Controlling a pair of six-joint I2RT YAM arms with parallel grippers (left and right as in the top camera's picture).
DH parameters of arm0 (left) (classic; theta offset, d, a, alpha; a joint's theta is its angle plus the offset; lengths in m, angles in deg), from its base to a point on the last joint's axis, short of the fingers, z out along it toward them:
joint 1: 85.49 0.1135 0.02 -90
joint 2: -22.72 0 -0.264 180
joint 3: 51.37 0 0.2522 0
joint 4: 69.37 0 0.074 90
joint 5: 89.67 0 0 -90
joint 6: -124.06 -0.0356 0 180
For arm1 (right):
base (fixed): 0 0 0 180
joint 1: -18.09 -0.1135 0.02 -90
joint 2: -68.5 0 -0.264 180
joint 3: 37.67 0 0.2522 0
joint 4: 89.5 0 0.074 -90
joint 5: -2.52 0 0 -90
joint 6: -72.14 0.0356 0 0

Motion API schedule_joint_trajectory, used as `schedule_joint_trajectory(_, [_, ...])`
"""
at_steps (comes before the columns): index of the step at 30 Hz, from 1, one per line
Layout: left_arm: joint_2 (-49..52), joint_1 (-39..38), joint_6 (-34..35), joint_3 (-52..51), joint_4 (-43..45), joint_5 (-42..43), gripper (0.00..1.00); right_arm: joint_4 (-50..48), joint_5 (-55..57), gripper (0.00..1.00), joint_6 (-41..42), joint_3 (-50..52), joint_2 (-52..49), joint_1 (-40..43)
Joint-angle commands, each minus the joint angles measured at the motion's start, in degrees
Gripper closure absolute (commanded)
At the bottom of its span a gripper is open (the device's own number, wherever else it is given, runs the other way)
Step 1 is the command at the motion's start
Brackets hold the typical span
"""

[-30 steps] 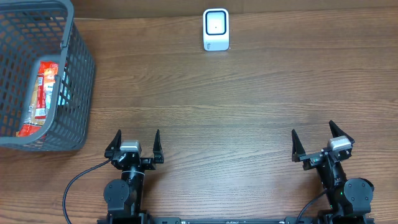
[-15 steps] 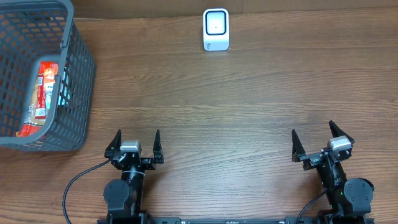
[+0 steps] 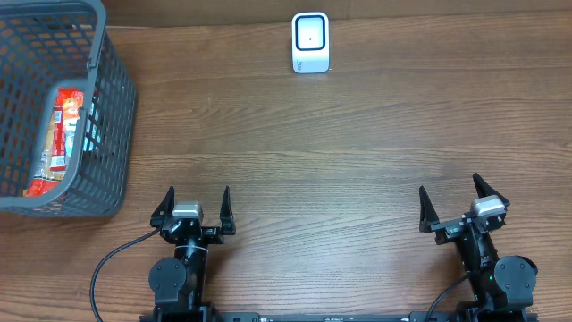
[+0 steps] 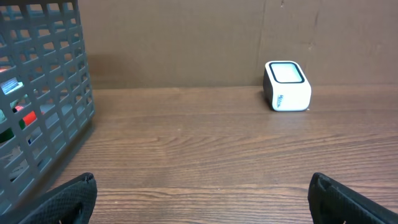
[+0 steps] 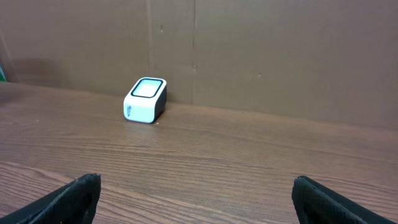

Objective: Scan the item barcode

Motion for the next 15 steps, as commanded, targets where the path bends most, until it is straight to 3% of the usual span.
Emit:
schedule_joint_trajectory(1, [-0.5,-0.5,-0.6,-0.2,-0.1,-0.1,0.00,-0.3,-0.3,0.00,-0.1,0.6,0.6,0.3])
schedule_joint_trajectory(15, [-0.5,-0.5,0.6,-0.2,-0.2,-0.1,0.00,-0.3,-0.3,0.00,-0.1,0.6,0.6,0.3])
